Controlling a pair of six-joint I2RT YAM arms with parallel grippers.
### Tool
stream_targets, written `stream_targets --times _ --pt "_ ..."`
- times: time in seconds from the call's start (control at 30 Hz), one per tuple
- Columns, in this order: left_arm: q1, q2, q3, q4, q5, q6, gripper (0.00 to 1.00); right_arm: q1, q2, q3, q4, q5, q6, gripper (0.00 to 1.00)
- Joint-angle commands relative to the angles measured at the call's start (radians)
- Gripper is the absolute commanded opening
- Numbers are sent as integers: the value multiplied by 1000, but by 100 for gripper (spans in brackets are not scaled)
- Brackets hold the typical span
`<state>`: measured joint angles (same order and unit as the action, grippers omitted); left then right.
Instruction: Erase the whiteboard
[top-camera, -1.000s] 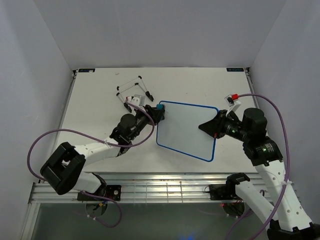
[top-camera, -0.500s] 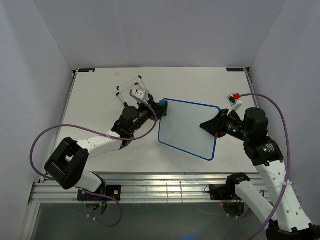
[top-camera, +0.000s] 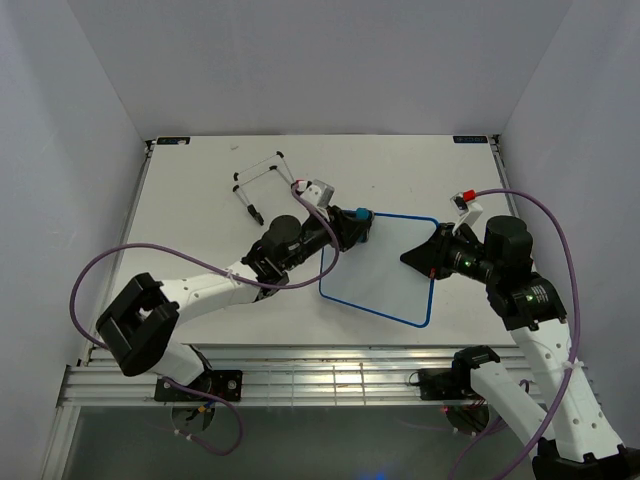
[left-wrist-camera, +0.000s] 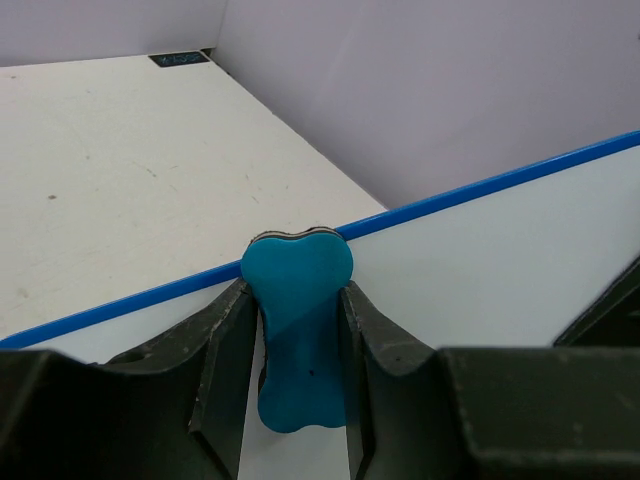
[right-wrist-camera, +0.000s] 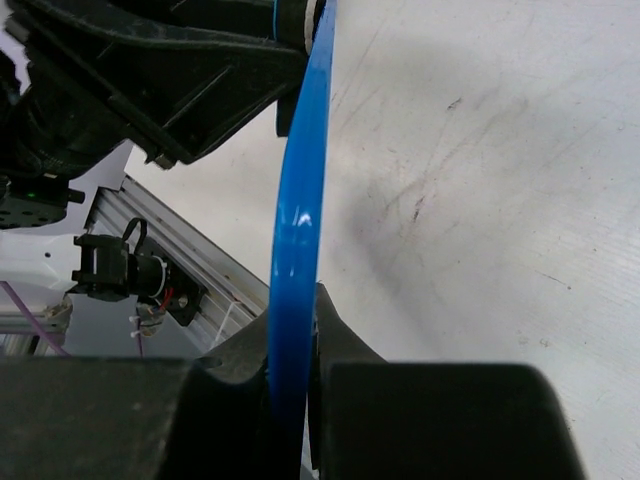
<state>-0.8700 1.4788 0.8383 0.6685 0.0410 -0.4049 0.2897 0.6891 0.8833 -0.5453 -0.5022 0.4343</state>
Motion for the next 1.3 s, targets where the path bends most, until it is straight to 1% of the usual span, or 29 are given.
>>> stream_targets --times 0.0,0.1,0.2,0.3,0.37,0.5,0.53,0.63,0.73,0.83,0.9,1.03,1.13,1.17,1.2,1.27 --pt "76 -21 -68 -115 -26 -17 0 34 -51 114 185 -233 14 8" --pt "150 -51 -128 -115 0 -38 0 34 -63 126 192 -223 14 8" --pt "189 -74 -169 -115 -9 -29 0 34 -69 144 199 -225 20 8" --pt "201 -83 -189 -110 14 -40 0 34 -68 161 225 -231 46 8" --pt "201 -87 -196 -96 57 -52 0 34 -65 157 241 -223 67 8" --pt "158 -118 -231 -8 66 -80 0 34 -54 99 326 -229 145 8" --pt "148 -126 -229 -3 65 -77 0 34 -53 85 378 -236 165 8" --pt "85 -123 -216 0 39 -60 0 34 -46 52 448 -242 225 8" --pt "8 -106 -203 3 -7 -55 0 34 -31 57 479 -243 248 8" --pt "-76 -55 -179 5 -23 -64 0 34 -20 68 496 -260 253 8" --pt "-96 -43 -166 5 -20 -66 0 34 -16 69 499 -275 247 8" --pt "-110 -35 -131 -21 -26 -55 0 34 -23 52 476 -280 222 8" --pt "-107 -35 -104 -108 -131 -42 0 34 -37 57 432 -271 182 8" --pt "-101 -34 -94 -124 -147 -23 0 34 -42 62 420 -271 172 8" --pt "-86 -40 -96 -138 -153 -25 0 34 -48 72 400 -275 159 8" --pt "-12 -51 -122 -152 -116 -55 0 34 -56 86 375 -291 121 8"
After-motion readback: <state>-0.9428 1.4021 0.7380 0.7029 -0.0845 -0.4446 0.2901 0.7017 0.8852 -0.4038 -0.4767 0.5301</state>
